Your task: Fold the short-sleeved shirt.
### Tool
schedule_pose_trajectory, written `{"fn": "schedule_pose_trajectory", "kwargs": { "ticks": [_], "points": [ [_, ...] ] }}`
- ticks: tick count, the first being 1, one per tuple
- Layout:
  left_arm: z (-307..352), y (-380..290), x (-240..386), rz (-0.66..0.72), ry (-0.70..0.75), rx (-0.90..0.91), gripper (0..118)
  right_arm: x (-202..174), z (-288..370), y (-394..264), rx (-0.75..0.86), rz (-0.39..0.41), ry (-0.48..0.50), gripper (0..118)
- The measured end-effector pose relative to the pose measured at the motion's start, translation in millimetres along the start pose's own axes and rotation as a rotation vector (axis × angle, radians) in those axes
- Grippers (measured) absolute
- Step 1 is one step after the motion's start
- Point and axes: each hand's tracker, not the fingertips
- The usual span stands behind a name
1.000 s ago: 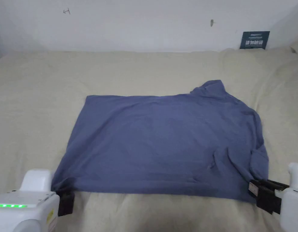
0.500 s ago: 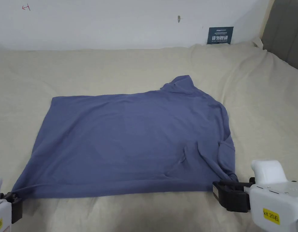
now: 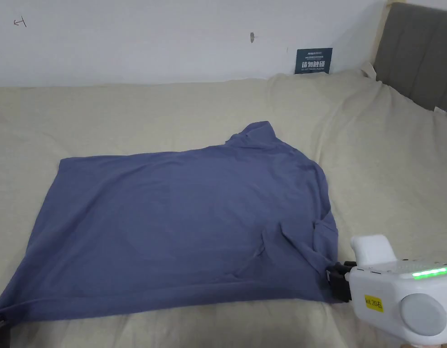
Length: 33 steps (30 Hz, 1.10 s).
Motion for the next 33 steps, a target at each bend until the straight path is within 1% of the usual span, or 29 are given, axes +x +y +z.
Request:
{"fn": "schedule_pose_trajectory", "kwargs": {
  "ticks": [2, 4, 5, 9, 10, 12, 13, 16, 18, 20, 21, 24, 26, 27, 28, 29, 31, 33],
  "points": [
    [0, -1, -1, 0.002, -0.003, -0.004, 5, 4, 3, 0, -0.001, 0.014, -0.007, 5],
    [0, -2, -2, -0.002, 0.005, -0.009, 5, 5, 2, -1, 0.022, -0.008, -0.008, 5],
    [-1, -2, -3, 0.001, 0.005, -0.010, 5, 8, 6, 1, 0.029, -0.010, 0.004, 5],
    [5, 5, -5, 0.019, -0.008, -0.004, 5, 6, 21, 10, 0.051, 0.003, -0.011, 5],
    [6, 8, -4, 0.013, -0.006, 0.007, 5, 8, 24, 15, 0.058, -0.006, -0.009, 5],
    [7, 18, -4, 0.011, -0.008, 0.024, 5, 12, 29, 26, 0.078, -0.050, 0.025, 5],
    [-1, 24, -7, 0.011, -0.019, 0.028, 5, 16, 29, 34, 0.088, -0.086, 0.042, 4],
    [-11, 52, -8, 0.023, -0.031, 0.048, 5, 27, 21, 64, 0.104, -0.168, 0.067, 5],
    [-13, 77, -3, 0.021, -0.039, 0.070, 5, 35, 12, 85, 0.119, -0.212, 0.087, 5],
    [-29, 100, 0, -0.024, 0.002, 0.074, 5, 42, -5, 108, 0.106, -0.259, 0.090, 5],
    [-42, 111, 0, -0.024, 0.016, 0.065, 5, 45, -14, 119, 0.101, -0.278, 0.103, 5],
    [-82, 146, 0, -0.013, 0.004, 0.044, 5, 50, -47, 148, 0.074, -0.311, 0.094, 5],
    [-111, 168, 3, -0.031, 0.027, 0.021, 5, 46, -73, 163, 0.038, -0.317, 0.070, 5],
    [-123, 174, 5, -0.029, 0.020, 0.006, 5, 45, -84, 169, 0.022, -0.304, 0.061, 5],
    [-136, 180, 8, -0.034, 0.026, -0.017, 5, 46, -100, 177, 0.002, -0.291, 0.032, 5],
    [-153, 184, 10, -0.045, 0.033, -0.043, 5, 45, -112, 182, -0.019, -0.297, 0.029, 5],
    [-172, 187, 16, -0.088, 0.053, -0.076, 5, 44, -129, 187, -0.037, -0.296, 0.021, 5],
    [-176, 184, 23, -0.088, 0.040, -0.086, 5, 46, -143, 190, -0.057, -0.286, 0.014, 5]
  ]
}}
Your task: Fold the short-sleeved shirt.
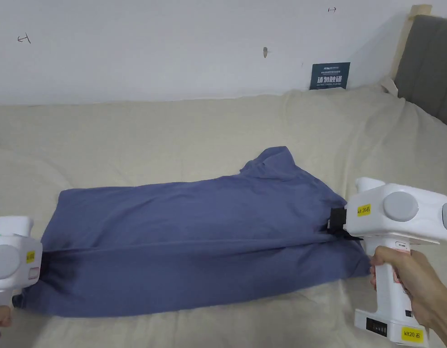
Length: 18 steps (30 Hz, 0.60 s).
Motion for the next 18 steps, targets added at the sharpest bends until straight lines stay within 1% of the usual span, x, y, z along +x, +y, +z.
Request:
{"fn": "schedule_pose_trajectory", "kwargs": {
  "ticks": [1, 2, 3, 4, 5, 6, 7, 9, 10, 11, 12, 13, 14, 15, 16, 17, 18],
  "points": [
    [-1, -2, 1, 0.004, -0.010, -0.005, 5, 0, -4, 1, -0.011, 0.000, -0.007, 8],
    [-2, -3, 2, 0.001, -0.013, -0.004, 7, 0, -5, 0, -0.015, 0.013, 0.000, 20],
    [-1, -3, 2, -0.004, -0.009, -0.001, 23, 0, 2, -4, -0.012, 0.027, -0.011, 49],
    [2, -5, -1, 0.000, -0.009, 0.008, 48, 0, 5, -6, 0.003, 0.048, -0.027, 73],
    [5, -6, -4, 0.012, -0.019, 0.009, 81, 0, 11, -7, 0.017, 0.076, -0.023, 90],
    [8, -7, -8, 0.034, -0.027, 0.005, 114, 0, 18, -8, 0.030, 0.093, -0.030, 91],
    [13, -9, -11, 0.049, -0.033, 0.003, 118, -4, 32, -14, 0.070, 0.108, -0.049, 92],
    [37, -20, -22, 0.091, -0.077, 0.064, 118, -5, 50, -19, 0.078, 0.160, -0.049, 92],
    [47, -26, -26, 0.091, -0.096, 0.055, 118, -6, 62, -24, 0.099, 0.184, -0.036, 91],
    [58, -34, -29, 0.079, -0.112, 0.051, 118, -4, 70, -28, 0.136, 0.184, -0.018, 90],
    [65, -40, -32, 0.078, -0.113, 0.049, 116, -3, 81, -35, 0.157, 0.179, 0.005, 85],
    [74, -49, -34, 0.077, -0.119, 0.045, 108, -3, 92, -43, 0.176, 0.172, 0.031, 74],
    [85, -60, -34, 0.081, -0.114, 0.049, 93, -3, 102, -53, 0.192, 0.157, 0.056, 59],
    [92, -68, -34, 0.081, -0.109, 0.050, 58, -2, 106, -62, 0.205, 0.147, 0.073, 29],
    [104, -81, -32, 0.087, -0.100, 0.055, 29, -2, 108, -74, 0.197, 0.140, 0.061, 11],
    [108, -90, -33, 0.112, -0.096, 0.060, 13, -3, 109, -83, 0.187, 0.138, 0.054, 7],
    [109, -96, -33, 0.123, -0.102, 0.046, 8, -4, 110, -93, 0.185, 0.134, 0.047, 7]
  ]
}}
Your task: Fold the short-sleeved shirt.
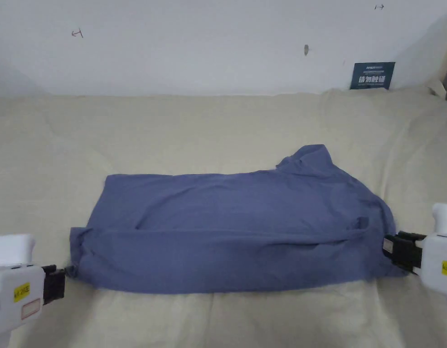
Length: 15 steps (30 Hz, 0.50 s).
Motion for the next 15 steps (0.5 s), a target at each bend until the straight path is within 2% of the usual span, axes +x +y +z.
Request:
{"fn": "schedule_pose_trajectory", "kwargs": {
  "ticks": [1, 2, 4, 6, 9, 10, 11, 12, 13, 14, 15],
  "points": [
    [3, -8, 0, 0.008, -0.003, 0.002, 8, -8, 4, -6, 0.001, -0.010, 0.010, 7],
    [5, -12, 2, 0.007, -0.009, 0.002, 6, -10, 5, -12, -0.013, -0.013, 0.036, 2],
    [4, -16, 6, -0.010, -0.017, -0.019, 0, -16, 5, -22, -0.017, -0.015, 0.031, 0],
    [2, -12, 7, -0.015, -0.019, -0.021, 0, -22, 3, -25, -0.039, 0.018, 0.034, 0],
    [0, 4, 11, -0.011, -0.034, 0.018, 0, -19, -3, -26, -0.050, 0.011, 0.034, 0],
    [-4, 7, 8, -0.005, -0.039, 0.027, 4, -19, -4, -26, -0.051, 0.007, 0.033, 0],
    [-10, 15, 8, 0.006, -0.051, 0.028, 24, -18, -6, -26, -0.053, 0.001, 0.032, 0],
    [-16, 22, 9, 0.011, -0.051, 0.022, 71, -18, -7, -26, -0.056, -0.003, 0.033, 0],
    [-27, 29, 11, 0.008, -0.051, -0.006, 97, -16, -5, -25, -0.060, -0.005, 0.036, 0],
    [-34, 37, 10, 0.006, -0.049, -0.008, 105, -16, -6, -25, -0.063, -0.006, 0.037, 0],
    [-40, 41, 12, 0.004, -0.049, -0.002, 104, -15, -7, -26, -0.067, -0.004, 0.035, 0]
  ]
}}
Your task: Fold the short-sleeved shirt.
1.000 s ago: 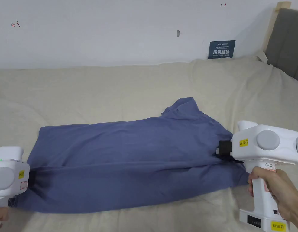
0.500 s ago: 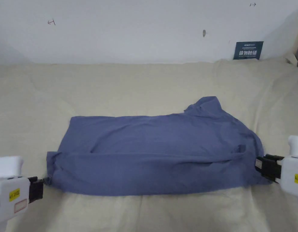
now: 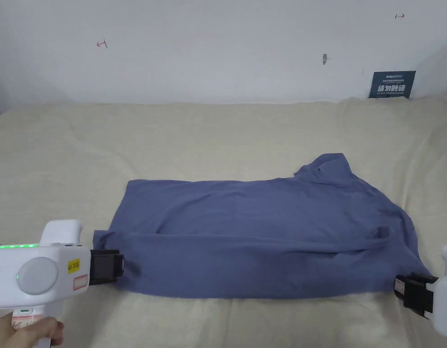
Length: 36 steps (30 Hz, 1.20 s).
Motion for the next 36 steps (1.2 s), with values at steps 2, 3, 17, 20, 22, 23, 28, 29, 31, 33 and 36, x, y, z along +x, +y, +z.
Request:
{"fn": "schedule_pose_trajectory", "kwargs": {
  "ticks": [2, 3, 17, 20, 22, 23, 28, 29, 31, 33, 36],
  "points": [
    [-16, 7, 7, 0.000, 0.073, -0.027, 104, 7, -3, -1, -0.029, 0.002, 0.015, 0],
    [-33, 7, 7, 0.001, 0.072, -0.033, 104, 9, -5, -2, -0.037, -0.007, 0.013, 0],
    [-41, -6, 31, -0.033, 0.027, -0.052, 17, 46, -21, 15, -0.048, -0.072, -0.018, 28],
    [-39, -3, 27, -0.032, 0.017, -0.057, 17, 49, -37, 28, -0.081, -0.093, 0.019, 98],
    [-37, -2, 23, -0.020, 0.004, -0.054, 17, 56, -51, 38, -0.080, -0.101, 0.024, 98],
    [-33, -2, 24, -0.009, -0.001, -0.053, 17, 58, -61, 44, -0.091, -0.100, 0.014, 98],
    [-37, -1, 24, 0.001, -0.006, -0.069, 17, 58, -99, 45, -0.169, -0.090, -0.086, 98],
    [-36, -1, 26, -0.005, -0.002, -0.067, 17, 51, -97, 40, -0.127, -0.098, -0.124, 98],
    [-36, -1, 27, -0.019, 0.007, -0.068, 17, 40, -93, 40, -0.116, -0.050, -0.147, 83],
    [-36, 0, 28, -0.029, 0.012, -0.074, 17, 27, -90, 40, -0.111, -0.049, -0.173, 45],
    [-37, 1, 26, -0.023, 0.011, -0.075, 17, 14, -86, 37, -0.112, -0.053, -0.147, 10]
  ]
}}
